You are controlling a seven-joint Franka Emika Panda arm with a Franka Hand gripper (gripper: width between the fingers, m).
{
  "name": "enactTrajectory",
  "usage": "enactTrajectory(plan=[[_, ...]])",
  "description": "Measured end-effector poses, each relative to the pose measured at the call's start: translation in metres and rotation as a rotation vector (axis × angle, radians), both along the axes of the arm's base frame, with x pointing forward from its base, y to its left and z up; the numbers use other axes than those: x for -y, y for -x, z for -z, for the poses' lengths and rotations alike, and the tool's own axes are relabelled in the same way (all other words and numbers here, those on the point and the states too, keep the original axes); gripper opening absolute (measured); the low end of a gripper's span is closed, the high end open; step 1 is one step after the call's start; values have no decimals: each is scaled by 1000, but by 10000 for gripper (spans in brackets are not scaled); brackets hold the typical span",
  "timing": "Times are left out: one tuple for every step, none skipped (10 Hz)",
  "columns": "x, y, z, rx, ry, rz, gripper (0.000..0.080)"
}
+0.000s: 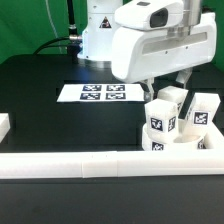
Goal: Assemble stool
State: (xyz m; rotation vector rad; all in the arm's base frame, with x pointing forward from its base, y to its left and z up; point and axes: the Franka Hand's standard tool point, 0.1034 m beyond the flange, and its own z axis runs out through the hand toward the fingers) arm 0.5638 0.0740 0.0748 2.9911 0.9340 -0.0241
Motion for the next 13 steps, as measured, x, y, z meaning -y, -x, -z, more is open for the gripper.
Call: enactTrajectory(plan=[[0, 0, 0, 0, 0, 1, 396], [1, 0, 0, 0, 0, 17, 396], [1, 0, 0, 0, 0, 36, 341], [1, 0, 0, 0, 0, 43, 341], [1, 0, 0, 1, 1, 100, 341], [1, 0, 0, 2, 1, 181, 341], [2, 0, 1, 1, 2, 259, 341], [4, 0, 1, 2, 4, 376, 341], [1, 1, 1, 4, 5, 498, 341], [-3, 2, 1, 5, 6, 615, 341], [-5, 2, 1, 7, 7, 758, 341], [-6, 2, 1, 10, 8, 877, 341], [-8, 2, 2, 26, 2, 995, 343]])
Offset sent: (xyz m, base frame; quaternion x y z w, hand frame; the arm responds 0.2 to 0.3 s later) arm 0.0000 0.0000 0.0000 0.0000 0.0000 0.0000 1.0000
